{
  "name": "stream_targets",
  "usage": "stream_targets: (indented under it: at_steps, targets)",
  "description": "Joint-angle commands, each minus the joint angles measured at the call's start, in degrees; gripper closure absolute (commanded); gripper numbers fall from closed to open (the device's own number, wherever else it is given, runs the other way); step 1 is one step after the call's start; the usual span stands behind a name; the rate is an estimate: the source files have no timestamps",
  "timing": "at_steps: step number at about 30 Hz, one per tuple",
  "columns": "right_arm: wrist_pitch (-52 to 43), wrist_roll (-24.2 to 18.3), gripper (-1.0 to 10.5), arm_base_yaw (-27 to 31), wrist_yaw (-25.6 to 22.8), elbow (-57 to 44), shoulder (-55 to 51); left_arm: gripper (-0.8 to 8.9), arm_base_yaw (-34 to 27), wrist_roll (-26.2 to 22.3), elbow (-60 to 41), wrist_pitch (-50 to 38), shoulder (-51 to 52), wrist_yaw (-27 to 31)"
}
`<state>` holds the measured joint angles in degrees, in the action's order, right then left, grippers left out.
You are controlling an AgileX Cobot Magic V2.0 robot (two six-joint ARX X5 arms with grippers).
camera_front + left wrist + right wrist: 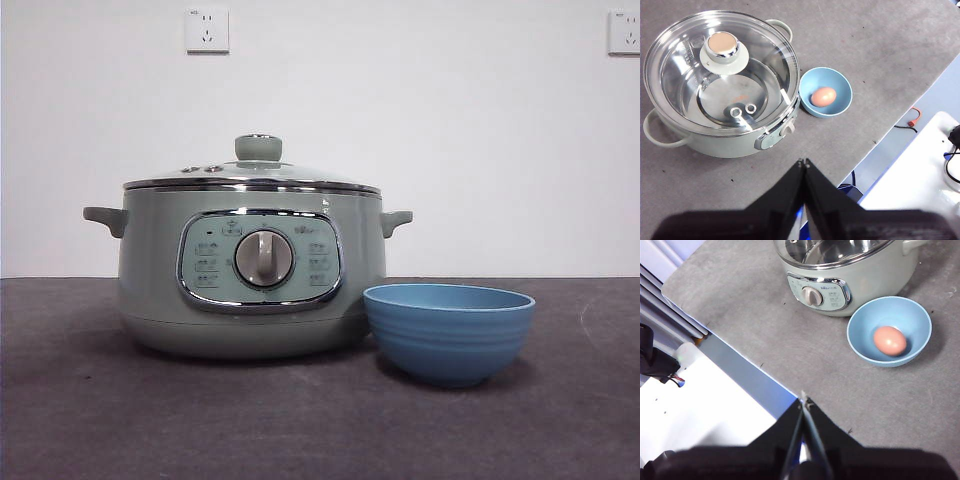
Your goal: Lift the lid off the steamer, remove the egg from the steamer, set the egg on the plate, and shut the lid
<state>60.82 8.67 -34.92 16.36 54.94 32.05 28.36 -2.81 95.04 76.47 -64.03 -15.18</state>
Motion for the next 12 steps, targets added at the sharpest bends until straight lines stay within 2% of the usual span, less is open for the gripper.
stream_targets:
  at_steps: [1,9,12]
  targets:
    - [-0.2,0.5,9.5,-0.1,-0.2,-0.3,-0.1,8.17,0.2,-0.4,-0.1,1.5,0.0,0.0]
    - [-0.2,0.5,9.5,-0.1,-0.2,-0.3,-0.1,8.17,0.2,-0.5,-0.1,0.9,0.1,0.0]
    - [-0.2,0.5,9.5,-0.1,-0.2,-0.3,-0.1,8.17,-1.2,-3.7,-0.1,-1.8,0.7,2.0]
